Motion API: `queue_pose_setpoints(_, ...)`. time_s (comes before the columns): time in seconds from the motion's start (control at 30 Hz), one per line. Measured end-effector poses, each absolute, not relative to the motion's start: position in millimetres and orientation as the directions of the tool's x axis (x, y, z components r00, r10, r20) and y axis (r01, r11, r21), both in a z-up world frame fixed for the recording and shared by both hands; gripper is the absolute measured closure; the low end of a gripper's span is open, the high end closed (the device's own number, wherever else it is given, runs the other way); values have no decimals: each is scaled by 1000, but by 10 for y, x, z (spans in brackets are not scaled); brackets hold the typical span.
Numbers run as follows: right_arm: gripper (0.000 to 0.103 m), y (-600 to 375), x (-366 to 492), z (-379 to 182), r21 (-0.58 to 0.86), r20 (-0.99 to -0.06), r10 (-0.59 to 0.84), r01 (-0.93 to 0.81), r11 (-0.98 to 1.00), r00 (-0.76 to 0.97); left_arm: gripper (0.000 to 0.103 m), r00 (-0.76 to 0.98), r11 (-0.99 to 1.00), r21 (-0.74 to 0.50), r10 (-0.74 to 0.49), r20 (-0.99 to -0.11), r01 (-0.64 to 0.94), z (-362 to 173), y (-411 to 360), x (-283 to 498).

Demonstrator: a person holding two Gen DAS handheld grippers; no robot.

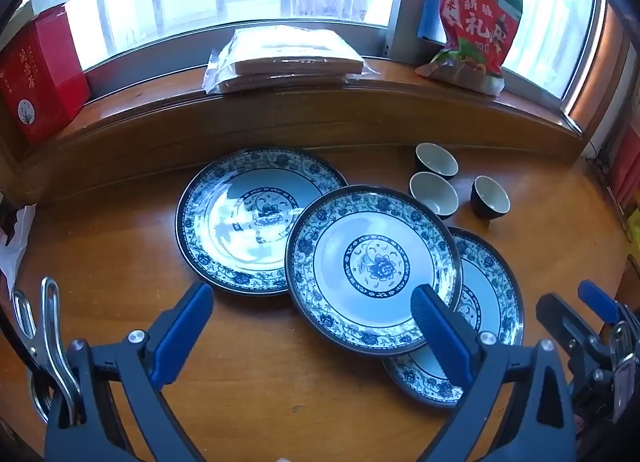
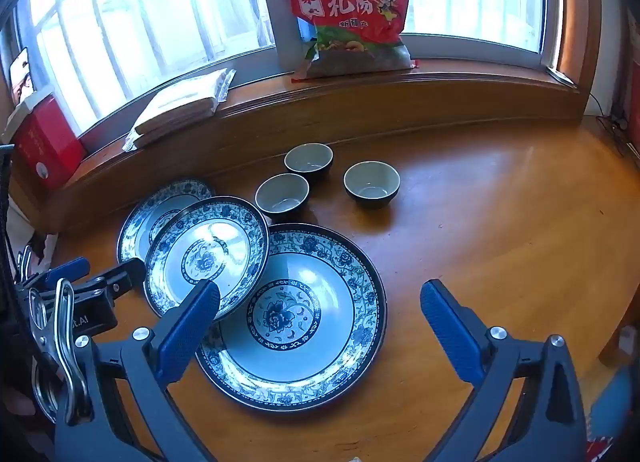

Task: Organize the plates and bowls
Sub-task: 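Move both tools toward the rims of the blue-and-white plates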

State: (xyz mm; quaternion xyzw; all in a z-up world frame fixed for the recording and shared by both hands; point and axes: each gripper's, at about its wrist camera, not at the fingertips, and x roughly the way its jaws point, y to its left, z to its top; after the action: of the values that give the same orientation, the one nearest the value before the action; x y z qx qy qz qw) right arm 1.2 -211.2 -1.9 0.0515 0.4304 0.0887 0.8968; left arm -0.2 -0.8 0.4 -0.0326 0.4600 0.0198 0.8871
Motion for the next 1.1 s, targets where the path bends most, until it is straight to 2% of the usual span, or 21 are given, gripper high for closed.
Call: queue_pose_setpoints(1.1,0,-2151,25,-34,169,-768,203,-114,979,608,1,573,998,-44,-9,-820,-48,6,-66,28)
